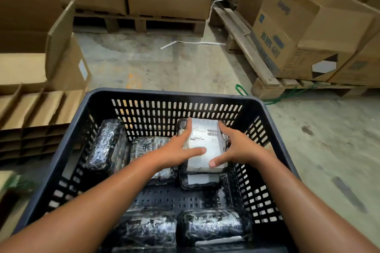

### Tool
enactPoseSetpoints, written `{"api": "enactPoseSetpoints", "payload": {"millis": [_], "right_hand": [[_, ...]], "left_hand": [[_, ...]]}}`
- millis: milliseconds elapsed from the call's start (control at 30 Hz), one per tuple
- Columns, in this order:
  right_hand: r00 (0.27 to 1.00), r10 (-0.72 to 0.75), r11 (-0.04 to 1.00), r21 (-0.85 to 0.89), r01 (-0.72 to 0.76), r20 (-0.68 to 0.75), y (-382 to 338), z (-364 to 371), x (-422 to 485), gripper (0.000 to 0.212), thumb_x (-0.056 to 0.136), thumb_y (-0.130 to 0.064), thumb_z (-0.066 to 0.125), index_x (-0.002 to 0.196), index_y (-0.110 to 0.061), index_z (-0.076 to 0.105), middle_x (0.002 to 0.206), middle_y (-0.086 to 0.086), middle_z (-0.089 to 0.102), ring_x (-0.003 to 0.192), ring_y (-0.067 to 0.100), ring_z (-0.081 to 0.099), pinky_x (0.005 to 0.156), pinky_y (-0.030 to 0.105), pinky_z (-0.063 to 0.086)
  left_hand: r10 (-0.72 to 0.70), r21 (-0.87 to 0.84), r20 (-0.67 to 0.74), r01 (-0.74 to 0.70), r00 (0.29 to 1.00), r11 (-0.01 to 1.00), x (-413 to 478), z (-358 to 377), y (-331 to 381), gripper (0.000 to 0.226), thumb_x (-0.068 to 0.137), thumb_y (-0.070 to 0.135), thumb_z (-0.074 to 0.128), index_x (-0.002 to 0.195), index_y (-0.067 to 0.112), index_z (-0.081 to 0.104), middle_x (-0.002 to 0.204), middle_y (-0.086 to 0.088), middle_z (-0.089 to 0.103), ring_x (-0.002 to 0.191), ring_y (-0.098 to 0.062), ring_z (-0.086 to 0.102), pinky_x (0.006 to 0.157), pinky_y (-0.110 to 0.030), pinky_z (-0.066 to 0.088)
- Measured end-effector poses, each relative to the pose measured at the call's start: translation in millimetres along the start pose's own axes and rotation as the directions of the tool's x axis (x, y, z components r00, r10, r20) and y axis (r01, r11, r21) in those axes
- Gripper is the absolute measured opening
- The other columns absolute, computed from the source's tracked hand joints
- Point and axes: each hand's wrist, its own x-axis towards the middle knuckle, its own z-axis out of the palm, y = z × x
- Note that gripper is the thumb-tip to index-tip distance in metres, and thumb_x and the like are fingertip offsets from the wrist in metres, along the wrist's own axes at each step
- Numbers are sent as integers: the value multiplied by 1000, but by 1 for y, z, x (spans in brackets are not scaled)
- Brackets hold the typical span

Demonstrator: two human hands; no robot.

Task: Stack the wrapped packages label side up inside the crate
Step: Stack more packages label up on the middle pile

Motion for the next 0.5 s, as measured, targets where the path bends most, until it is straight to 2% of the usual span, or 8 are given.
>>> {"api": "enactPoseSetpoints", "payload": {"millis": [67, 167, 200, 233, 300, 333, 400, 500], "right_hand": [[1000, 5, 998, -64, -5, -14, -1, 4, 4, 153, 46, -37, 106, 167, -28, 11, 162, -2, 43, 147, 25, 41, 120, 39, 35], [998, 18, 989, -143, -27, -58, 0, 9, 8, 150, 51, -31, 105, 167, -31, 9, 161, 3, 44, 146, 29, 42, 115, 39, 36], [997, 22, 987, -158, -34, -76, 2, 11, 9, 148, 53, -29, 104, 166, -32, 10, 161, 4, 44, 146, 30, 42, 116, 40, 36], [996, 25, 984, -174, -40, -88, 3, 13, 10, 145, 55, -27, 103, 166, -31, 10, 162, 5, 43, 146, 31, 41, 117, 39, 35], [995, 45, 978, -200, -61, -84, 7, 17, 12, 140, 59, -28, 102, 166, -29, 12, 163, 6, 41, 147, 30, 41, 118, 39, 33], [996, 66, 976, -204, -78, -65, 9, 18, 13, 139, 59, -31, 102, 166, -28, 12, 164, 6, 40, 147, 30, 40, 119, 40, 33], [994, 110, 974, -199, -112, -19, 10, 22, 12, 143, 58, -35, 102, 166, -29, 9, 165, 6, 38, 147, 32, 39, 119, 44, 33], [992, 126, 982, -141, -129, -33, 12, 25, 10, 149, 51, -37, 104, 166, -31, 10, 166, 6, 36, 149, 33, 36, 122, 49, 31]], "left_hand": [[-13, 96, -55, 18, 998, 995, 2, 4, -8, 119, 80, 54, 77, 143, 62, -23, 158, -2, 41, 132, -23, 50, 116, -47, 38], [-32, 226, -86, 51, 996, 973, 3, 11, -21, 120, 72, 68, 74, 138, 69, -27, 151, -10, 44, 124, -26, 55, 111, -46, 43], [-65, 303, -96, 91, 993, 949, 3, 13, -25, 120, 70, 73, 72, 137, 70, -27, 156, -18, 35, 130, -34, 49, 114, -48, 38], [-96, 385, -104, 129, 990, 914, 6, 14, -31, 119, 69, 77, 69, 137, 70, -28, 162, -25, 19, 142, -43, 34, 118, -53, 29], [-123, 523, -124, 170, 985, 835, 10, 15, -42, 114, 68, 84, 61, 142, 66, -24, 166, -21, -17, 152, -46, -1, 121, -63, 12], [-117, 558, -128, 169, 985, 813, 12, 15, -44, 113, 67, 87, 58, 146, 63, -19, 164, -15, -28, 152, -45, -9, 120, -65, 7], [-95, 571, -101, 136, 990, 810, 15, 13, -44, 117, 66, 87, 58, 153, 54, -12, 160, -9, -36, 152, -43, -11, 121, -65, 7], [-66, 542, -71, 94, 995, 835, 17, 10, -44, 126, 68, 81, 65, 157, 41, -15, 162, -7, -32, 154, -39, -7, 123, -60, 10]]}}
